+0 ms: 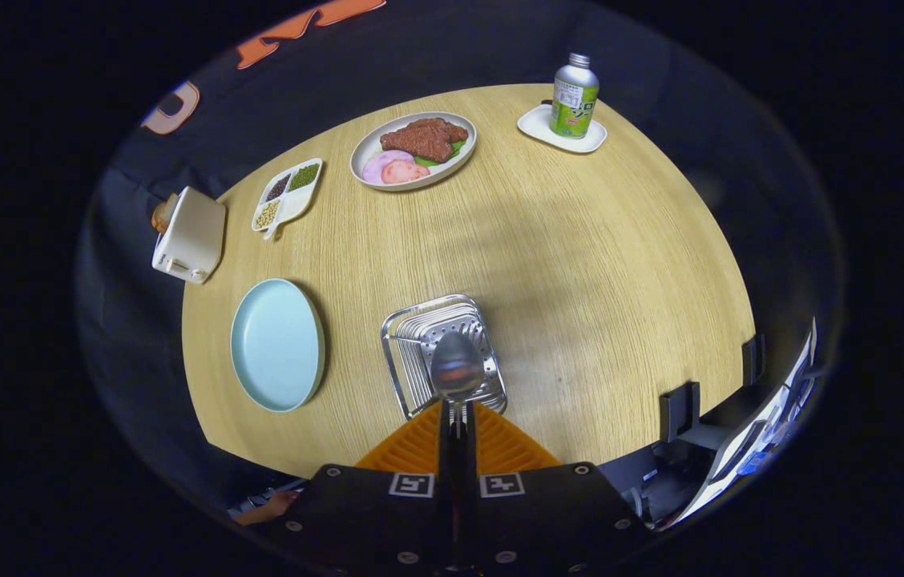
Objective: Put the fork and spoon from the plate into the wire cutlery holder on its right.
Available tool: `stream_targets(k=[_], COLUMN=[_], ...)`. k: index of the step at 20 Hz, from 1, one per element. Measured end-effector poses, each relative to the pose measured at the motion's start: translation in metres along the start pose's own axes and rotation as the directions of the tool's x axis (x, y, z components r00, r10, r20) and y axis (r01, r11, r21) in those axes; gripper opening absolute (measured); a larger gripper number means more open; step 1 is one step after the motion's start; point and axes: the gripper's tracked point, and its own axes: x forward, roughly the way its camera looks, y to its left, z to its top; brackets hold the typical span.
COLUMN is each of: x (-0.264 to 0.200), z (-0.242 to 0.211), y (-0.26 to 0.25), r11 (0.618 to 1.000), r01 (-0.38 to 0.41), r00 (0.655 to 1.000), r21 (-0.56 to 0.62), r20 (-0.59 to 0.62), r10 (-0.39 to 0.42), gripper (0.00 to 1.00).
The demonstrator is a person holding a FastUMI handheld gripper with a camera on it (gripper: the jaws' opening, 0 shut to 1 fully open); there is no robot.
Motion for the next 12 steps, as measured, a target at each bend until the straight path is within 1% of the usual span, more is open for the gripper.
stream_targets(k=[2,4,5,7,9,10,12], x=[-0.008,-0.022,-0.031,-0.052,-0.078,-0.094,-0.129], z=[0.013,0.035,0.046,0.072,0.095,0.110,0.138], y=[0.005,0.006,0.006,0.006,0.010,0.011,0.014], r11=[0.999,0.998,0.998,0.997,0.996,0.995,0.994], r01=[-0.037,-0.055,-0.057,-0.068,-0.083,-0.088,-0.096], r00=[0.998,0.988,0.980,0.951,0.908,0.875,0.792], r21=[0.009,0.006,-0.004,-0.022,-0.034,-0.040,-0.057], r20=[0.053,0.142,0.192,0.301,0.409,0.475,0.600], r10=[0.036,0.053,0.057,0.072,0.090,0.096,0.111], gripper=[0.10,0.12,0.12,0.15,0.23,0.27,0.33])
